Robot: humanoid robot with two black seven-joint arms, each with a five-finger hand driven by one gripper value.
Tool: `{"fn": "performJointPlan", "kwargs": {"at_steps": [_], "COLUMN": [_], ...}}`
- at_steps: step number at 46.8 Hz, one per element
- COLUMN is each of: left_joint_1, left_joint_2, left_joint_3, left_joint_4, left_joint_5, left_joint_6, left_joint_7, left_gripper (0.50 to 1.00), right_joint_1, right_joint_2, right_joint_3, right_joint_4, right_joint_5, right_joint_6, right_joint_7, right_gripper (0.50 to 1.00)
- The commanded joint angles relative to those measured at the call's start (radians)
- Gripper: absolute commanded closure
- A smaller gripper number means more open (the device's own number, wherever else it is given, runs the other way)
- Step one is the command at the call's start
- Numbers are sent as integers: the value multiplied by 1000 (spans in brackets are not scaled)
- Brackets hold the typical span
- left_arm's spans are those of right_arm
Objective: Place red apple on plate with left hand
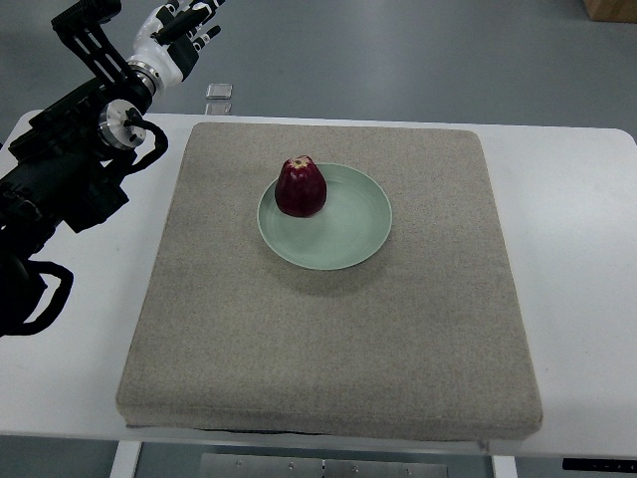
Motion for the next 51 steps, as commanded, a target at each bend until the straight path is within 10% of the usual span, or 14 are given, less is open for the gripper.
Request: {"fn": "performJointPlan", "kwargs": {"at_steps": [1,51], "left_joint_1": [10,48], "left_joint_2": [0,-11], "left_joint_3": [0,3], "left_joint_4": [18,6], "left_joint_5": [-1,7], "left_joint_6": [-69,-70], "left_joint_7": [0,-11], "left_gripper": [531,531], "right_joint_1": [0,3], "right_joint_2": [0,0], "right_joint_3": [0,2], "right_joint_4": [0,23], "right_joint_5": [0,0], "right_joint_6": [0,23], "right_joint_7": [0,1], "right_gripper": [570,570]}}
